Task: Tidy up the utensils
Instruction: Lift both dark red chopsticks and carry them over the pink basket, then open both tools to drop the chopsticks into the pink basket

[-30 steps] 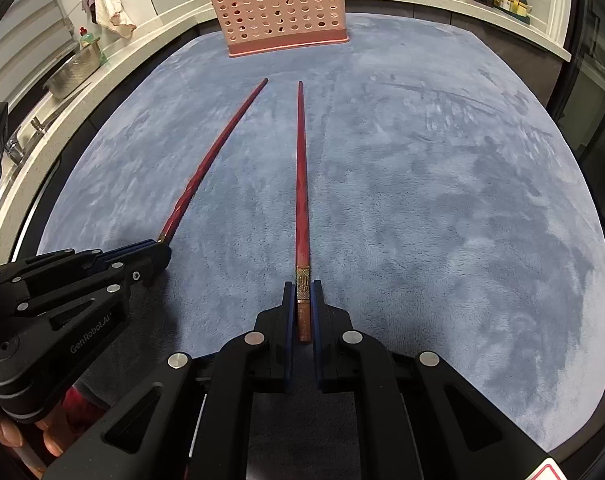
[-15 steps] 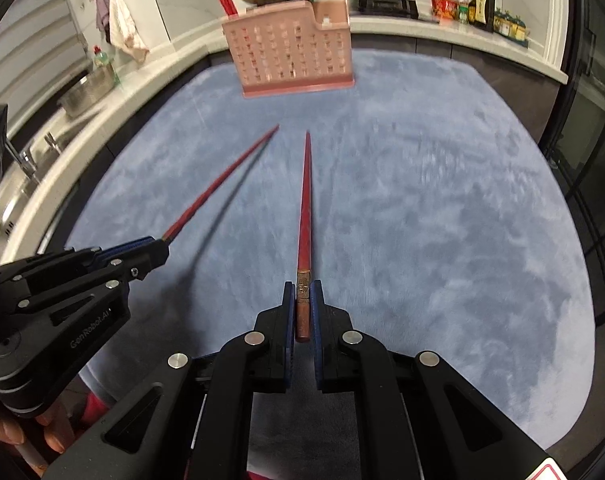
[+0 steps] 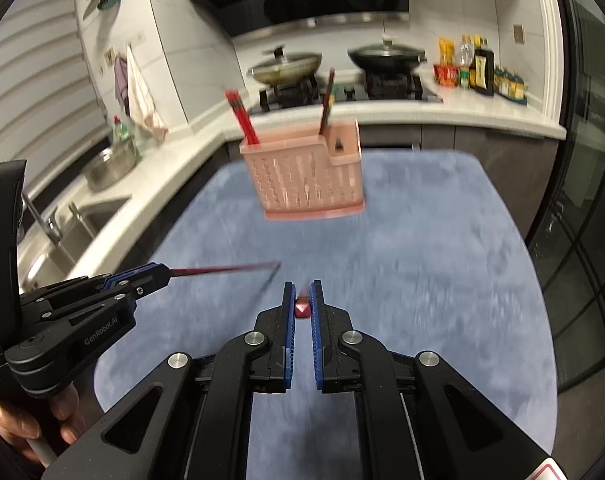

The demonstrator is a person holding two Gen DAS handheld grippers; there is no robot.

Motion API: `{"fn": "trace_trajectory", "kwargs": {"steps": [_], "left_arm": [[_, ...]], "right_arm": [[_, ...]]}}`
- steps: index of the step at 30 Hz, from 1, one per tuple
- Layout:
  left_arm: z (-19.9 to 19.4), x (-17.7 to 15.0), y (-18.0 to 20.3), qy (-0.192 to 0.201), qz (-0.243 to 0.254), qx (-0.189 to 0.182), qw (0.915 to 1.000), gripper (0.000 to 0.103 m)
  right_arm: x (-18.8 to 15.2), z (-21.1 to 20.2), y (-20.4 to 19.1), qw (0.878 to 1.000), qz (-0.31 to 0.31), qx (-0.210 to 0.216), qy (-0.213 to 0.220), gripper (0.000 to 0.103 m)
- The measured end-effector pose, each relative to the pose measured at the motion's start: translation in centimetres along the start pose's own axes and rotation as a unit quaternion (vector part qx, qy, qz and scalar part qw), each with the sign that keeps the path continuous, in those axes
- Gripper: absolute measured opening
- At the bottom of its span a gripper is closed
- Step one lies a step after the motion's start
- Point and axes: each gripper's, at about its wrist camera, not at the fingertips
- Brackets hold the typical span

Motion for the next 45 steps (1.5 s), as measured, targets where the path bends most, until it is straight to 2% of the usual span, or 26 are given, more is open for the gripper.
{"fn": "trace_trajectory", "kwargs": {"steps": [11, 19, 25, 29, 35, 45], "left_arm": [[0.0, 9.8, -3.1, 0.053, -0.043, -0.011, 0.9976, 0.007], [0.4, 16.2, -3.4, 0.092, -0.05, -0.014, 0.9944, 0.007], [-0.4, 21.7, -3.6, 0.139, -0.066, -0.02, 0.9879, 0.007], [0.1, 24.6, -3.5, 0.165, -0.072, -0.016, 0.9836, 0.007], [4.5, 25.5, -2.8, 0.141, -0.071, -0.006, 0.9874, 0.007], [10.8, 24.1, -1.4, 0.09, -0.054, 0.015, 0.9944, 0.007]], "right_arm": [[8.7, 1.3, 1.0, 0.998, 0.001, 0.018, 0.059, 0.007], [15.3, 2.5, 2.1, 0.993, 0.011, 0.042, 0.106, 0.007], [21.5, 3.1, 2.5, 0.986, 0.015, 0.058, 0.157, 0.007], [24.8, 4.1, 2.4, 0.982, 0.01, 0.053, 0.18, 0.007], [26.5, 8.3, 3.7, 0.985, 0.018, 0.036, 0.169, 0.007], [24.2, 14.9, 5.4, 0.994, 0.029, 0.026, 0.107, 0.007]]}}
Point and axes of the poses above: each gripper's, at about its wrist camera, not at the fingertips, and z roughly the way its jaws point, y to its right, x to its top, and after that the axes turned 12 degrees about x, right-handed
